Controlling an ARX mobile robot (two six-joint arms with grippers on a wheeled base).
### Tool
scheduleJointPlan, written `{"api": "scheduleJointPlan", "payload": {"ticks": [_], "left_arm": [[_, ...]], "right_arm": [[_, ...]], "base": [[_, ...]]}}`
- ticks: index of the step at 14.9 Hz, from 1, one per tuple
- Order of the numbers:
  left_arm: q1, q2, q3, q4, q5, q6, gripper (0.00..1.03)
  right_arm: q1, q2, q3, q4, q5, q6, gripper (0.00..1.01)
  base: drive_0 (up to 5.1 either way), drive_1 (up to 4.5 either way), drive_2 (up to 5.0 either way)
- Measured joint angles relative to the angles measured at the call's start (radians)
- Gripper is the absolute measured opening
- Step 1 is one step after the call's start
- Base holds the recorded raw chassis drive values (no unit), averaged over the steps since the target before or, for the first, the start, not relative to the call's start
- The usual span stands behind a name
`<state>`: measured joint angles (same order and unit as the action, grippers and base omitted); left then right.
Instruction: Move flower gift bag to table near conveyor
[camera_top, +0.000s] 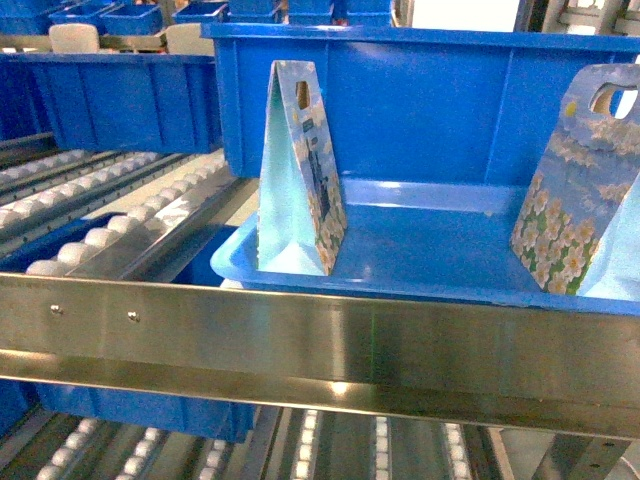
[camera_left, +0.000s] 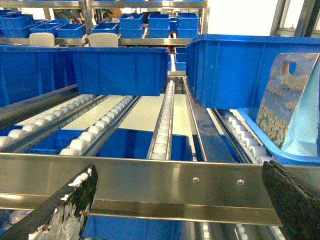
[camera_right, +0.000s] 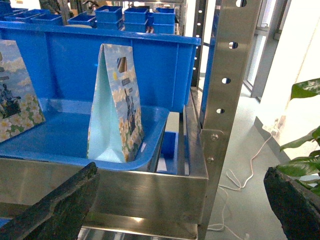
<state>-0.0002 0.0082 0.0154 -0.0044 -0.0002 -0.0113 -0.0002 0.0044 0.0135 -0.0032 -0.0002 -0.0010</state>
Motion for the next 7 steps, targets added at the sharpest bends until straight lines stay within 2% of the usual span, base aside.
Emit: {"api": "scheduleJointPlan", "payload": {"ticks": [4,6,7], "left_arm": [[-0.003,0.000,0.000,0.002,-0.001,0.000,0.98],[-0.068,0.045,0.000,0.090,-0.029,-0.006,0.98],[-0.092,0.117,0.000,0.167,-0.038,-0.008,0.98]], "right_arm": [[0.000,0.000,0.000,0.000,0.000,0.000,0.98],[0.014,0.003,0.000,0.018,0.003,0.001,0.98],[0.035,0.042,0.003,0.078,0.015,0.001,0.98]], "base": [[0.0,0.00,0.0],[0.0,0.00,0.0],[0.0,0.00,0.0]]}}
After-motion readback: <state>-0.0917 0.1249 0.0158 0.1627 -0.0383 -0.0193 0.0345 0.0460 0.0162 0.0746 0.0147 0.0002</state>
